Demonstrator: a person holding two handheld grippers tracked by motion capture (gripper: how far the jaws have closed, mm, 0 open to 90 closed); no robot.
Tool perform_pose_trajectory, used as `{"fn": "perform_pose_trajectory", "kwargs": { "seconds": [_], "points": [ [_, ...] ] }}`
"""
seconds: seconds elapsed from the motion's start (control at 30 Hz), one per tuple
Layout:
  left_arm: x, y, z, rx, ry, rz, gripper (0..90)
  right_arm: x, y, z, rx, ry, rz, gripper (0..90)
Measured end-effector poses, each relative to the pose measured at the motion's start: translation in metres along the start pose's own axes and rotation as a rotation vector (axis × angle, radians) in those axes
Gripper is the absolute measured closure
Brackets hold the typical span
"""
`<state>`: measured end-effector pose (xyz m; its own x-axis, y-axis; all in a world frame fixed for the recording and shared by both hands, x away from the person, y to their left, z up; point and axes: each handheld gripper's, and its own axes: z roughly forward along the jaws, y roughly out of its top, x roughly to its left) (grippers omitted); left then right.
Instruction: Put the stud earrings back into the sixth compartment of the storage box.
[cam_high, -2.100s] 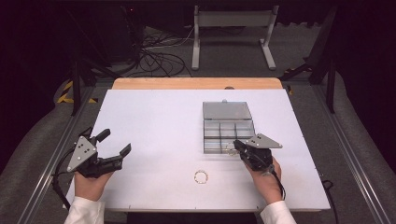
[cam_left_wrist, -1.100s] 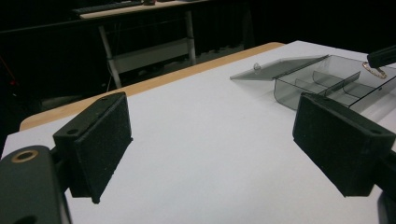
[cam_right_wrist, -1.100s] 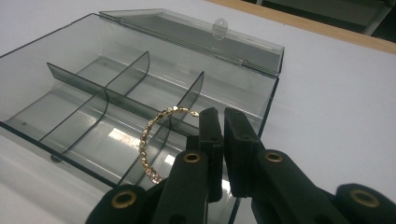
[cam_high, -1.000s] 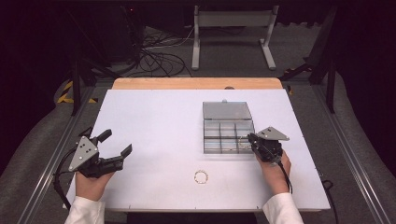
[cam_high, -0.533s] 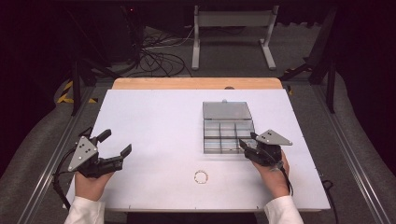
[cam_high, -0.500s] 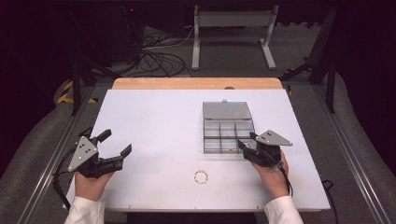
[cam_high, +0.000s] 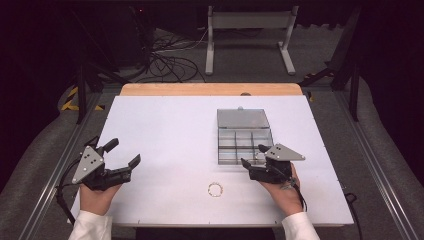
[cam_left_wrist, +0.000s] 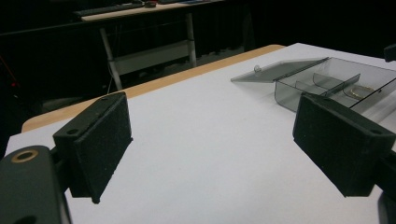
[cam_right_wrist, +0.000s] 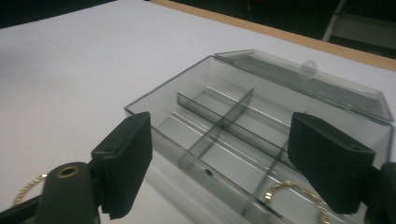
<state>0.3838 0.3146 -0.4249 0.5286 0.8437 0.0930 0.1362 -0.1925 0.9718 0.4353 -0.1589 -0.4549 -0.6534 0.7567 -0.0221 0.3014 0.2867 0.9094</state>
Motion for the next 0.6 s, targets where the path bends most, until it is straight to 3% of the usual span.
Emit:
{"fn": "perform_pose_trajectory", "kwargs": {
  "seconds": [0.2,0.6],
  "points": [
    [0.0,0.0,-0.001,-0.006,0.001,-0.003,12.1,0.018,-0.001,0.008,0.027,0.05,-0.044,19.6],
    [0.0,0.0,-0.002,-0.008,0.003,-0.006,12.1,0.046,-0.001,0.02,0.069,0.134,-0.102,28.9]
  ]
}}
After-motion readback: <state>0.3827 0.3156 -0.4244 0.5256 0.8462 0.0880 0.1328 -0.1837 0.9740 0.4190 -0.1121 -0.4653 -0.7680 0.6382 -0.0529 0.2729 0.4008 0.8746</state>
